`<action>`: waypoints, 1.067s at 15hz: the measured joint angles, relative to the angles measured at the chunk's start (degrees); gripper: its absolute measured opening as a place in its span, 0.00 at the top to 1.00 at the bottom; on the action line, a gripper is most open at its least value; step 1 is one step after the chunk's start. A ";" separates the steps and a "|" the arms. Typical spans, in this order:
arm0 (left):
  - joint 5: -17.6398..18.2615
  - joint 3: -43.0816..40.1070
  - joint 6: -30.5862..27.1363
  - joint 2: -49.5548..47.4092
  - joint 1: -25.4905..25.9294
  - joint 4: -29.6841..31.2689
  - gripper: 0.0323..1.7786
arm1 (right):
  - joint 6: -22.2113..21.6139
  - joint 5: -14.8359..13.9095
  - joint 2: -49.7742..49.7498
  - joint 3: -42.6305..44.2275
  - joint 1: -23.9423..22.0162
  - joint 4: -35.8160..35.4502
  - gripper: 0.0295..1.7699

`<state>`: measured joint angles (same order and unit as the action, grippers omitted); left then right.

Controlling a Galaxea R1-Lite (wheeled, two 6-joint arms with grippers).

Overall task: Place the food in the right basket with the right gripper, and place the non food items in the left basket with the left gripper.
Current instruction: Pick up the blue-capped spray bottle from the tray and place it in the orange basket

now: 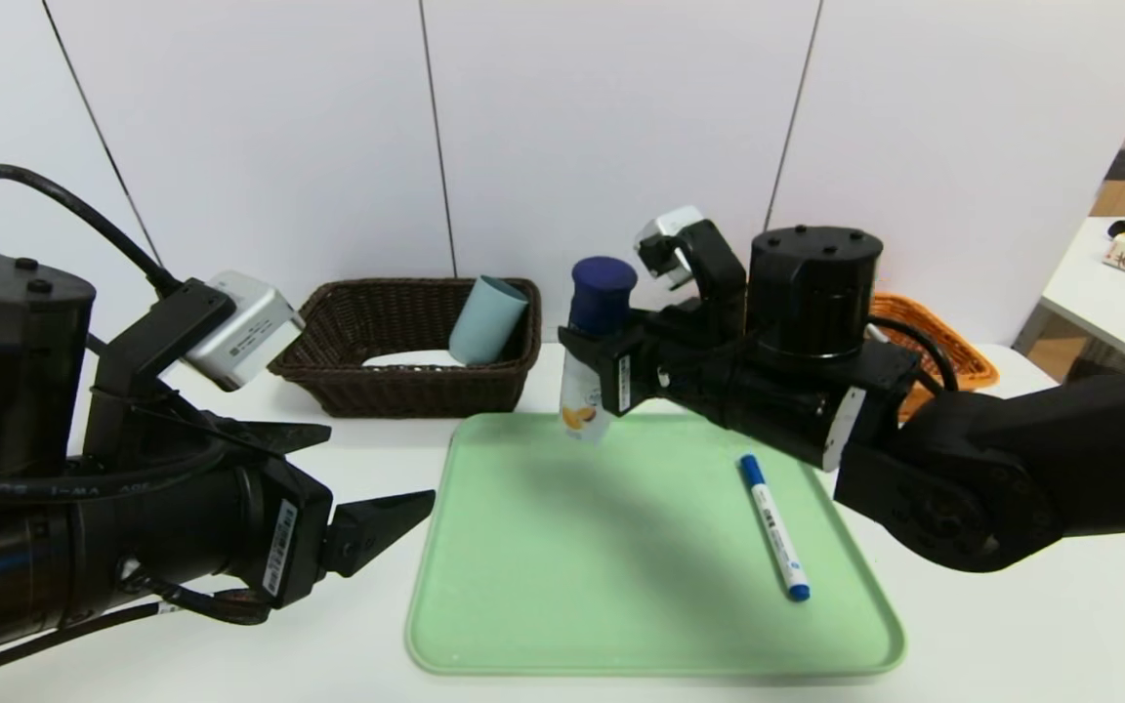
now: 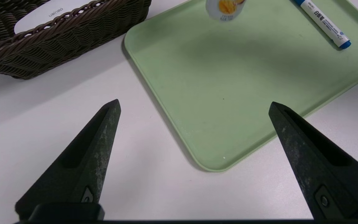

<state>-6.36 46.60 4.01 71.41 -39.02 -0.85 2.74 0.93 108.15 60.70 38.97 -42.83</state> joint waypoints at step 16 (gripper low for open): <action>0.35 0.24 -0.10 0.13 -0.22 0.12 0.05 | 2.52 -1.02 1.11 22.43 -22.80 15.79 0.58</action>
<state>-6.01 46.85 3.91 71.55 -39.24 -0.73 5.27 -0.10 109.26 83.13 16.18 -27.04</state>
